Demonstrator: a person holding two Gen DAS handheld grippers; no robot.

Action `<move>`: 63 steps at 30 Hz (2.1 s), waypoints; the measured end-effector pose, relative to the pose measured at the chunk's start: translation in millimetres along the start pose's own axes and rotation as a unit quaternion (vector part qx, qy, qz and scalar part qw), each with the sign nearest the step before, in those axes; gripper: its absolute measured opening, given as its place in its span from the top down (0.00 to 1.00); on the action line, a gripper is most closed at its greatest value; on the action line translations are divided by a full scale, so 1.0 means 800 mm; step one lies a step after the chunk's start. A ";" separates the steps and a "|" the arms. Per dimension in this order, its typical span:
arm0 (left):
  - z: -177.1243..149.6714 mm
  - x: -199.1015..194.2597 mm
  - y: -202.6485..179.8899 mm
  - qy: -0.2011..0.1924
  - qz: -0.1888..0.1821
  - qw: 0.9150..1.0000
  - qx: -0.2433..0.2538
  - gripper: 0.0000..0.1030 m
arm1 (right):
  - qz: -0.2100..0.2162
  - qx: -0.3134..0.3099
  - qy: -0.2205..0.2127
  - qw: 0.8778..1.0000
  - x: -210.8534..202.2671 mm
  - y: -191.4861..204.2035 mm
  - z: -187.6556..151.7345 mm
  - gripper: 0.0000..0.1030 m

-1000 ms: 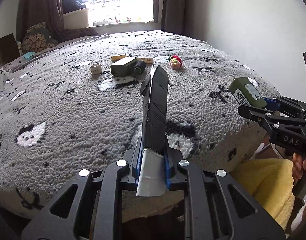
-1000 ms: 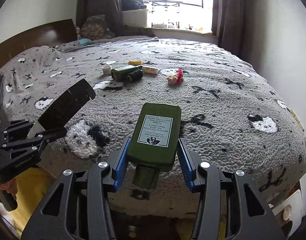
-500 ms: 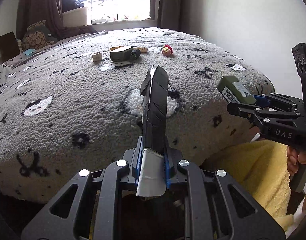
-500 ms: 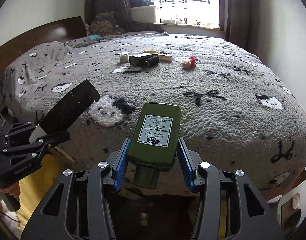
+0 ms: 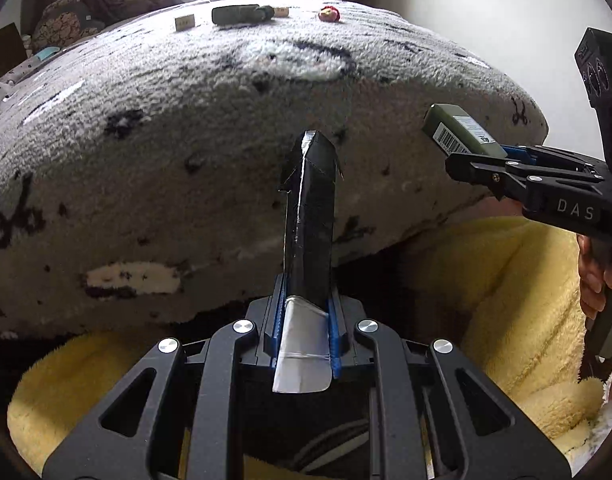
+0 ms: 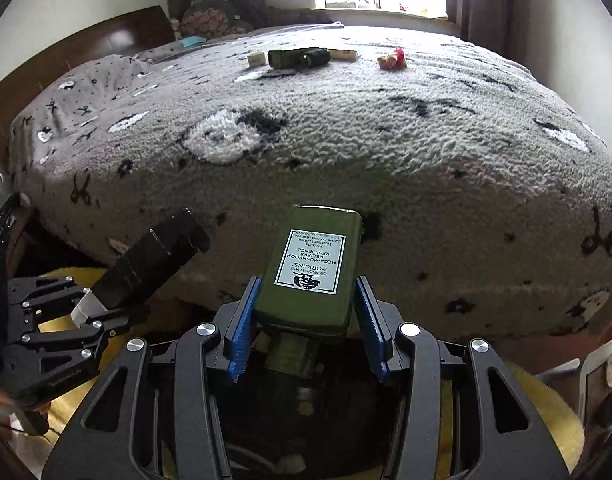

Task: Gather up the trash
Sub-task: 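Carry the green bottle and black box down toward the bin, then open the left tool over the bin while the right tool opens, dropping both items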

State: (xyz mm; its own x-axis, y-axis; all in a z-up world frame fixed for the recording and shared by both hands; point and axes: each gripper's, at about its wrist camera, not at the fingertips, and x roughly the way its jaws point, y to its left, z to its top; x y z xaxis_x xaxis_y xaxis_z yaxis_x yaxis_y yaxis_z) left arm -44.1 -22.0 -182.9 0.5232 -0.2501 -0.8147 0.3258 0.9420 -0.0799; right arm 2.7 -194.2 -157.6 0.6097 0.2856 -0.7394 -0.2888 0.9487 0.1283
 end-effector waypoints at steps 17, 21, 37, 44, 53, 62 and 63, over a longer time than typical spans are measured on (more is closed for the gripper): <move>-0.047 0.070 0.021 0.090 -0.033 0.995 -0.039 0.84 | 0.027 0.007 0.099 0.995 0.074 0.013 -0.047 0.54; -0.053 0.086 0.025 0.113 -0.045 0.992 -0.045 0.84 | 0.037 0.014 0.131 0.991 0.096 0.013 -0.061 0.54; -0.060 0.137 0.020 0.151 -0.067 0.985 -0.043 0.83 | 0.054 0.023 0.179 0.982 0.133 0.018 -0.092 0.54; -0.067 0.141 0.019 0.154 -0.064 0.985 -0.047 0.75 | 0.052 0.037 0.176 0.982 0.133 0.013 -0.088 0.52; -0.059 0.124 0.018 0.137 -0.037 0.989 -0.036 0.46 | 0.038 0.045 0.153 0.986 0.115 -0.007 -0.074 0.38; -0.032 0.080 0.026 0.087 -0.009 0.996 -0.028 0.18 | -0.023 0.029 0.089 0.995 0.065 -0.022 -0.043 0.22; -0.026 0.073 0.028 0.079 -0.007 0.996 -0.027 0.17 | -0.032 0.022 0.077 0.996 0.056 -0.020 -0.038 0.20</move>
State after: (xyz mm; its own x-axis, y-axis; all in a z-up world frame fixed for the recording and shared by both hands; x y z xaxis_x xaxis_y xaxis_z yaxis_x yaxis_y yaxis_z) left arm -22.8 -11.1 -244.8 0.3862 -0.2288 -0.8936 0.2878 0.9503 -0.1189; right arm 12.3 -201.1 -212.4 0.5042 0.2028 -0.8395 -0.2183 0.9704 0.1033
